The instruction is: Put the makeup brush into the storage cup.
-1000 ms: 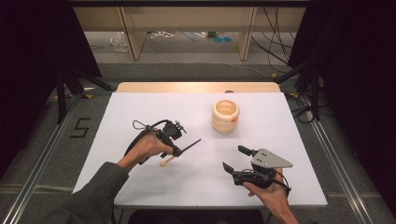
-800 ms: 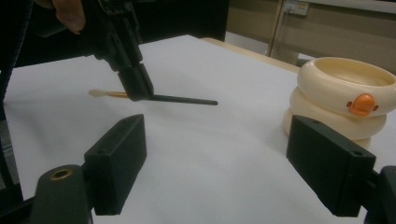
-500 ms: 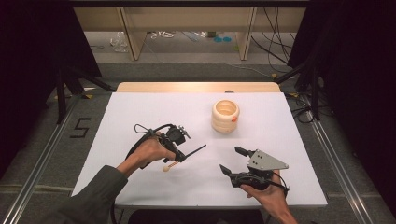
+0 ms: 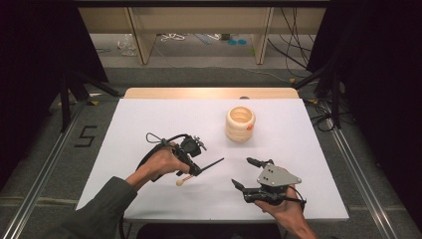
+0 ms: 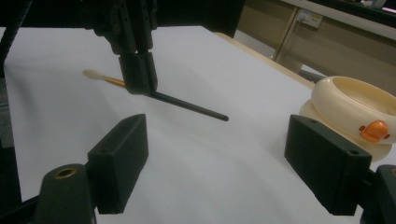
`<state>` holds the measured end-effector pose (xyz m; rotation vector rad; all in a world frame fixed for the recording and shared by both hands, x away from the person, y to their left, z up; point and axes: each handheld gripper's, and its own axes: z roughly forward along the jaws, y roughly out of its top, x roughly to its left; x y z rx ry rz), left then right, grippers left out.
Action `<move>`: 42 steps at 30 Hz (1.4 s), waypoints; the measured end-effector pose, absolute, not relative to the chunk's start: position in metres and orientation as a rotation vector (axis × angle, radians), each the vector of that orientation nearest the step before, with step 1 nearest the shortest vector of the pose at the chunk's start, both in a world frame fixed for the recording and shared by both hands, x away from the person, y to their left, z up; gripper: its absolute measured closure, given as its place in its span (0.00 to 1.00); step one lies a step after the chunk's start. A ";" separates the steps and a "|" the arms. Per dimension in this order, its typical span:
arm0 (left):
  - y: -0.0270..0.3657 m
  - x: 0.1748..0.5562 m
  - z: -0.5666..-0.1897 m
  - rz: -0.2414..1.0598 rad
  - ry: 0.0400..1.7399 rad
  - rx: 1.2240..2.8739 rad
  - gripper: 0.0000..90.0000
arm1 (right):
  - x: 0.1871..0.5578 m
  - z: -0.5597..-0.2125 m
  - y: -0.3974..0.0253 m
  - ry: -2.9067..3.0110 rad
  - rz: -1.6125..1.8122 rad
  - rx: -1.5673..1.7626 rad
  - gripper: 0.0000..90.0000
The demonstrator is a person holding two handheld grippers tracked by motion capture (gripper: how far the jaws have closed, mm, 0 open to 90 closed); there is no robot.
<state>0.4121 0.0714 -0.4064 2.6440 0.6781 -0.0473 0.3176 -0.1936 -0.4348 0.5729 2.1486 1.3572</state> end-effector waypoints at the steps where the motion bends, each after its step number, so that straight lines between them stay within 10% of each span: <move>1: 0.071 0.411 -0.407 -0.054 0.686 2.630 0.92 | 0.318 -0.435 -0.193 2.144 1.345 0.558 0.25; 42: 0.046 0.390 -0.402 -0.154 0.539 2.693 0.92 | 0.305 -0.442 -0.141 2.243 0.860 -0.085 0.41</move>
